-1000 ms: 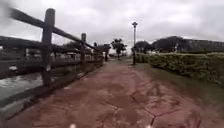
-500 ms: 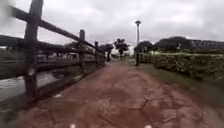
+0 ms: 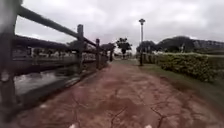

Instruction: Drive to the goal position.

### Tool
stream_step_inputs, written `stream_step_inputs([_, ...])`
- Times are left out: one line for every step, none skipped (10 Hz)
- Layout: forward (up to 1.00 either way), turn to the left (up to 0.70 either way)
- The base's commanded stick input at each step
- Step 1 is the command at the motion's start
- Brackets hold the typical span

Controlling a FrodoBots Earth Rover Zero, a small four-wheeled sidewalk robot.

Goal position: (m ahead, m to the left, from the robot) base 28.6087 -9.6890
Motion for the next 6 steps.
stream_step_inputs([0.85,0.01])
stream_step_inputs([0.85,0.01])
stream_step_inputs([0.85,0.01])
stream_step_inputs([0.85,0.01])
stream_step_inputs([0.85,0.01])
stream_step_inputs([0.85,0.01])
